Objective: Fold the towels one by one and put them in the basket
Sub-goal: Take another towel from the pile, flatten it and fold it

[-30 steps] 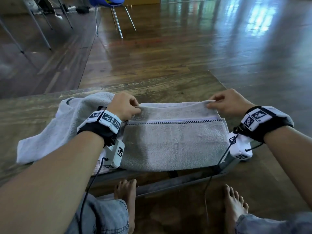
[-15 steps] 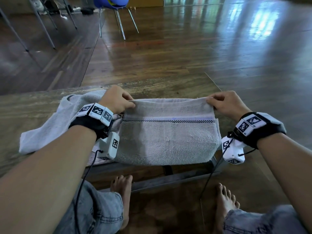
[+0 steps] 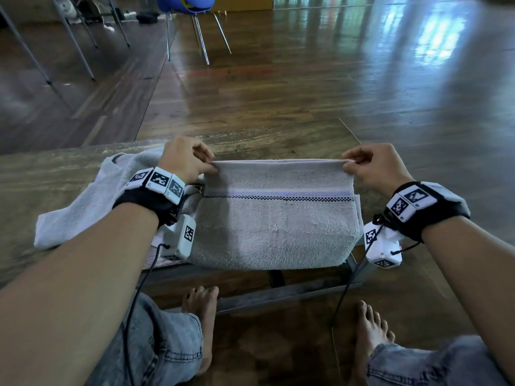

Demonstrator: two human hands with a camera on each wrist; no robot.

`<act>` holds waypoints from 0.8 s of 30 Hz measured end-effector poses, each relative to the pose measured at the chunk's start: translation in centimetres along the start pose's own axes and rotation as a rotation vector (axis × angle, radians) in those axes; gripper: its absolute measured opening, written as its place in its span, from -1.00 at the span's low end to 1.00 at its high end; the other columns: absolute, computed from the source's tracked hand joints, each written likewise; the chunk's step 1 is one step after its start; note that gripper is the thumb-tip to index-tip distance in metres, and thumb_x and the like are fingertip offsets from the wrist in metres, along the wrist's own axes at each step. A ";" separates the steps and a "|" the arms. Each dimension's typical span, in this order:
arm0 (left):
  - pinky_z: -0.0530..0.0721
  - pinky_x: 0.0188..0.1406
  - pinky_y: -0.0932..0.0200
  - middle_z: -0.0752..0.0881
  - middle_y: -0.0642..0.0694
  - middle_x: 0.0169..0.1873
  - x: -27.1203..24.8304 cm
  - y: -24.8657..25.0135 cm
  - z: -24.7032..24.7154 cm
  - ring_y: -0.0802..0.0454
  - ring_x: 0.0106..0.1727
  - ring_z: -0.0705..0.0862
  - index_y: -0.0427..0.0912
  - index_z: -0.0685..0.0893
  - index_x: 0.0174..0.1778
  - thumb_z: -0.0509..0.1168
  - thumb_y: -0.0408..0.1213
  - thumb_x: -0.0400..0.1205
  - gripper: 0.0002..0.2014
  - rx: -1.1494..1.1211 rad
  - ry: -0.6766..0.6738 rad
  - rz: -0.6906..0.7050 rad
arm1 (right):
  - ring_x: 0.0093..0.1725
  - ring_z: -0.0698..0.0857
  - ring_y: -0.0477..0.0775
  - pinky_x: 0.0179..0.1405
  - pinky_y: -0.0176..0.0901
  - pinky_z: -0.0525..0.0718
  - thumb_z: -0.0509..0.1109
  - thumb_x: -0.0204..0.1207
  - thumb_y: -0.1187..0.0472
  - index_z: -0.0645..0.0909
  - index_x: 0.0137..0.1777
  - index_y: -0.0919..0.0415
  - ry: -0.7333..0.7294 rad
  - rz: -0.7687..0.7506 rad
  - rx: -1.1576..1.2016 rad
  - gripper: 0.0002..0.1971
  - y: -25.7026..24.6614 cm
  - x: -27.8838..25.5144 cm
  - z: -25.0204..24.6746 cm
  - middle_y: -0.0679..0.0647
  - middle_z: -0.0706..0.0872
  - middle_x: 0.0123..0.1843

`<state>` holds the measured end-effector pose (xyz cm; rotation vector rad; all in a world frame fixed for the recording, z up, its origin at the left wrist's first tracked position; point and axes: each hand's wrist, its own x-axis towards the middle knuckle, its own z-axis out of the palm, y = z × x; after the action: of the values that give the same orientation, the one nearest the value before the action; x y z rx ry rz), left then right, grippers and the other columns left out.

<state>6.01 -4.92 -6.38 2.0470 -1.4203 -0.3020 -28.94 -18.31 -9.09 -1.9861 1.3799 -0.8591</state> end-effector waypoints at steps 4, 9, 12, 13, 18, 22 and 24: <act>0.66 -0.20 0.25 0.83 -0.14 -0.27 -0.1 0.1 -0.3 0.03 -0.21 0.76 -0.21 0.88 -0.15 0.64 -0.33 0.37 -0.83 0.027 -0.017 0.027 | -0.09 0.76 0.04 0.14 -0.05 0.74 0.58 0.46 0.36 0.83 0.02 0.18 -0.010 0.005 -0.032 -0.83 0.0 -0.1 0.0 0.14 0.84 -0.11; 0.60 -0.22 0.22 0.82 -0.11 -0.29 -0.3 0.3 -0.2 0.03 -0.21 0.74 -0.17 0.88 -0.20 0.65 -0.29 0.37 -0.86 0.053 -0.020 0.017 | -0.17 0.74 -0.04 -0.01 -0.19 0.69 0.60 0.45 0.34 0.84 -0.03 0.11 0.004 0.007 -0.050 -0.85 0.1 -0.1 0.0 0.10 0.84 -0.16; 0.61 -0.21 0.20 0.82 -0.10 -0.29 -0.3 0.4 -0.2 0.03 -0.21 0.74 -0.16 0.87 -0.22 0.65 -0.31 0.37 -0.87 0.076 -0.030 0.006 | -0.23 0.71 -0.14 -0.10 -0.30 0.59 0.61 0.44 0.33 0.85 -0.04 0.09 0.012 0.012 -0.063 -0.85 0.1 -0.2 0.0 0.04 0.83 -0.19; 0.60 -0.21 0.21 0.82 -0.10 -0.29 -0.3 0.4 -0.2 0.04 -0.22 0.74 -0.17 0.87 -0.22 0.64 -0.32 0.37 -0.88 0.080 -0.031 0.003 | -0.24 0.70 -0.16 -0.10 -0.30 0.59 0.61 0.44 0.33 0.85 -0.05 0.08 0.008 0.011 -0.060 -0.84 0.0 -0.2 0.0 0.04 0.83 -0.19; 0.65 -0.20 0.14 0.81 -0.12 -0.27 -0.2 0.4 -0.3 0.03 -0.21 0.71 -0.18 0.87 -0.21 0.64 -0.36 0.37 -0.87 0.092 -0.036 -0.014 | -0.20 0.74 -0.11 -0.10 -0.29 0.62 0.62 0.43 0.32 0.85 -0.06 0.03 0.006 0.016 -0.044 -0.82 0.1 -0.1 0.1 0.01 0.83 -0.20; 0.67 -0.20 0.12 0.81 -0.13 -0.29 -0.2 0.6 -0.2 0.06 -0.26 0.68 -0.17 0.88 -0.19 0.64 -0.33 0.38 -0.87 0.109 -0.078 -0.033 | -0.13 0.77 -0.06 -0.02 -0.24 0.66 0.59 0.45 0.35 0.83 -0.09 -0.03 -0.019 0.038 -0.041 -0.78 0.3 0.0 0.0 -0.01 0.83 -0.17; 0.72 -0.12 0.07 0.82 -0.17 -0.27 -0.3 0.7 -0.1 0.01 -0.21 0.70 -0.19 0.87 -0.17 0.65 -0.30 0.38 -0.84 0.127 -0.102 -0.049 | -0.13 0.76 -0.06 -0.05 -0.24 0.64 0.58 0.45 0.37 0.81 -0.14 -0.07 -0.041 0.045 -0.062 -0.75 0.3 0.0 0.0 -0.02 0.83 -0.18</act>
<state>5.45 -4.79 -5.92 2.1995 -1.4861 -0.3494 -29.14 -18.42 -9.33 -1.9999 1.4386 -0.7591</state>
